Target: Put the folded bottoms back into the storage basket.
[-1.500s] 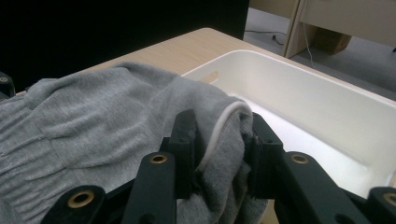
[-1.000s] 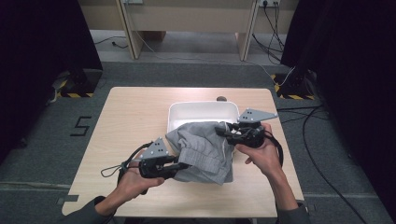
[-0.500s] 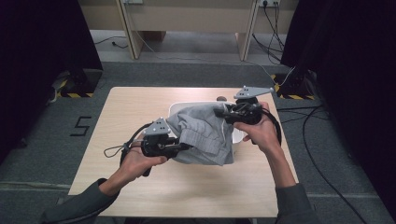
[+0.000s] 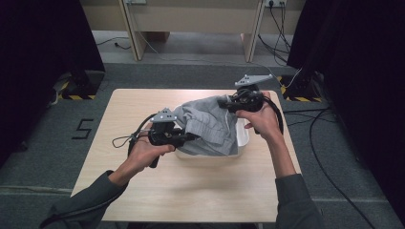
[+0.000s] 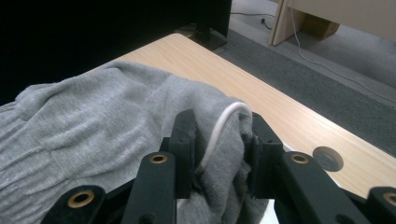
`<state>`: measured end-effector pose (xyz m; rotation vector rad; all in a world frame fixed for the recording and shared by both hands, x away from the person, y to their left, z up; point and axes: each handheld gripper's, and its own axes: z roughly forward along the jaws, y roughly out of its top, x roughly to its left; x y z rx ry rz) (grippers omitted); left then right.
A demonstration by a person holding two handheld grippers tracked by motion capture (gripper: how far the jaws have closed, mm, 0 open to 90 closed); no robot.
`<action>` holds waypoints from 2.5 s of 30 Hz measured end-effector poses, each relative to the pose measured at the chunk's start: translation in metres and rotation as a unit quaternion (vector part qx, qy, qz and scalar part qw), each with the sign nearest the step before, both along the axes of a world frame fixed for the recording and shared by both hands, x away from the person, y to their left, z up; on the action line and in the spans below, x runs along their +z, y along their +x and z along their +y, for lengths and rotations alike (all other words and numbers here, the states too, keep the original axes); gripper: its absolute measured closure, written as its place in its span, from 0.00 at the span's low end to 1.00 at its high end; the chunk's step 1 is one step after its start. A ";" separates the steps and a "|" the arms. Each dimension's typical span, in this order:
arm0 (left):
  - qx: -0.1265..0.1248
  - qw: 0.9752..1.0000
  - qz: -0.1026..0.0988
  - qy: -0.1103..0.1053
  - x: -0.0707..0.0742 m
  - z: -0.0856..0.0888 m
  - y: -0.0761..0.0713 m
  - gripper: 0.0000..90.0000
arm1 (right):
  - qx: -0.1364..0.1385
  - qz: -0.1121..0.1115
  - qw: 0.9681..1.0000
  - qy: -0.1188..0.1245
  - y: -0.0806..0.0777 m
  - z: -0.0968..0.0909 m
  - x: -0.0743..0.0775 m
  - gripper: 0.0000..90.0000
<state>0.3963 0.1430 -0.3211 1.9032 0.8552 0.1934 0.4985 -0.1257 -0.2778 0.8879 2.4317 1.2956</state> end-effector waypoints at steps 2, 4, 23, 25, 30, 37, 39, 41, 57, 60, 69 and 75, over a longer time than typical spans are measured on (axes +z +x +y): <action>0.003 1.000 0.001 0.002 0.000 -0.001 0.004 0.84 | -0.003 0.004 1.000 -0.002 0.003 0.001 0.000 0.76; 0.006 1.000 0.002 0.002 0.001 -0.001 0.008 0.84 | -0.007 0.009 1.000 -0.004 0.011 0.004 0.001 0.76; 0.038 0.999 0.024 0.007 -0.013 -0.004 0.044 0.84 | -0.030 0.031 0.999 -0.020 0.053 0.012 -0.017 0.76; 0.042 0.999 0.031 0.010 -0.019 -0.006 0.049 0.84 | -0.036 0.035 0.998 -0.025 0.058 0.011 -0.023 0.76; 0.046 0.998 0.043 0.012 -0.031 -0.008 0.057 0.84 | -0.045 0.044 0.998 -0.031 0.065 0.011 -0.033 0.76; 0.050 0.997 0.055 0.019 -0.042 -0.010 0.064 0.84 | -0.053 0.057 0.996 -0.038 0.071 0.011 -0.050 0.76; 0.052 0.996 0.061 0.023 -0.049 -0.011 0.068 0.84 | -0.054 0.063 0.996 -0.042 0.072 0.011 -0.057 0.76; 0.055 0.996 0.066 0.024 -0.053 -0.011 0.070 0.84 | -0.058 0.066 0.995 -0.045 0.074 0.010 -0.062 0.76; 0.055 0.993 0.090 0.050 -0.075 -0.018 0.078 0.83 | -0.070 0.088 0.992 -0.065 0.082 0.009 -0.097 0.76; 0.050 0.992 0.096 0.060 -0.080 -0.020 0.081 0.83 | -0.073 0.093 0.990 -0.071 0.084 0.011 -0.102 0.76; 0.048 0.989 0.114 0.075 -0.086 -0.021 0.084 0.82 | -0.079 0.103 0.987 -0.096 0.086 0.017 -0.113 0.76; 0.046 0.988 0.121 0.079 -0.088 -0.021 0.085 0.81 | -0.082 0.109 0.986 -0.101 0.087 0.018 -0.120 0.76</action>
